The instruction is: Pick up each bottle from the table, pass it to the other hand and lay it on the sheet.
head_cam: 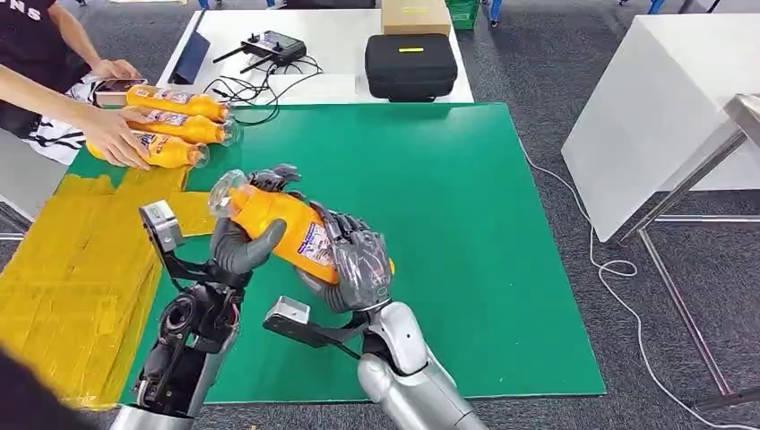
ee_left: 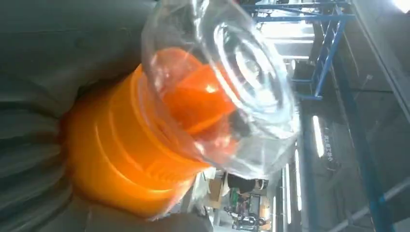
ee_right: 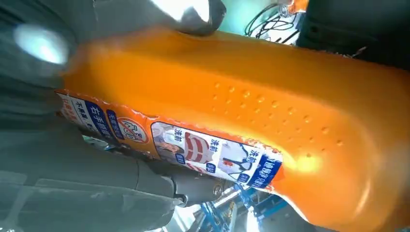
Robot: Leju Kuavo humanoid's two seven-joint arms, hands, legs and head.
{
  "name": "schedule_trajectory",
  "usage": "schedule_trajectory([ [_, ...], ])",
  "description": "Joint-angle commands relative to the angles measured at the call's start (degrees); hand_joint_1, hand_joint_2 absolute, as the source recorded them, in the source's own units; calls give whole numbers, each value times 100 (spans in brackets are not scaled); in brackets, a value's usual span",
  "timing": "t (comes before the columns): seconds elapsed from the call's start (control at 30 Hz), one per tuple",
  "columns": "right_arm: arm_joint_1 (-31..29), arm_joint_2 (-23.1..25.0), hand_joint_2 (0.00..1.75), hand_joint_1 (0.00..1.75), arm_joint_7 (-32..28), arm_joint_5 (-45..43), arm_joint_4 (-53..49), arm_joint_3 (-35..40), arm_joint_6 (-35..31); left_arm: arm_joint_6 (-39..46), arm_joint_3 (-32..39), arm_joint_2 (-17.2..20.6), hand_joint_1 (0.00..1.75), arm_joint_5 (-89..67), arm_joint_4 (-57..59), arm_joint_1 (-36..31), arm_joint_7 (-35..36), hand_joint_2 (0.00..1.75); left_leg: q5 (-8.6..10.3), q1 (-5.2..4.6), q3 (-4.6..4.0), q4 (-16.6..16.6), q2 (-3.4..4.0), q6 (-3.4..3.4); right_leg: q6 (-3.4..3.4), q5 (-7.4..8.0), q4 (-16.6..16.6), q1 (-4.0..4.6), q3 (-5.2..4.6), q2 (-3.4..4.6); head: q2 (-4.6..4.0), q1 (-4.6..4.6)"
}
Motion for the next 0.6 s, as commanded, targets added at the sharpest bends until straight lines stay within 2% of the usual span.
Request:
schedule_trajectory([
  [0.03, -224, -139, 175, 175, -67, -52, 256, 490, 49, 38, 37, 25, 175, 8, 94, -171, 71, 175, -8, 1, 21, -5, -1, 2, 3, -8, -5, 3, 22, -11, 0, 0],
  [0.27, -199, -198, 175, 175, -63, -155, 162, 469, -78, 34, 46, 23, 175, -7, 16, -150, 113, 175, -4, -1, 15, -5, -2, 2, 3, -6, -4, 0, 15, -9, 0, 0],
  [0.3, -189, -202, 175, 169, -77, -176, 135, 452, -185, 35, 39, 22, 175, -17, 43, -170, 118, 175, -9, 1, 28, -6, -2, 2, 4, -10, -6, 3, 28, -13, 0, 0],
  [0.33, -176, -215, 175, 150, -79, -156, 67, 425, -214, 36, 32, 23, 175, -23, 60, -184, 117, 175, -7, 1, 20, -4, -3, 2, 3, -8, -5, 3, 21, -12, 0, 0],
  [0.37, -163, -224, 175, 37, -65, -125, 2, 402, -214, 44, 29, 17, 175, -25, 76, -198, 117, 175, -4, 0, 14, -4, -3, 2, 3, -5, -4, 1, 14, -10, 0, 0],
  [0.4, -82, -230, 175, 0, -66, 5, -170, 282, -214, 52, 23, 19, 175, -29, 95, -215, 108, 175, -6, 0, 21, -5, -4, 2, 3, -8, -5, 1, 22, -14, 0, 0],
  [0.6, 101, -193, 175, 0, -272, 149, -584, -205, -214, 161, 45, 40, 175, -70, 57, -233, 91, 175, -8, 0, 24, -5, -8, 2, 3, -11, -4, 2, 24, -18, 0, 0],
])
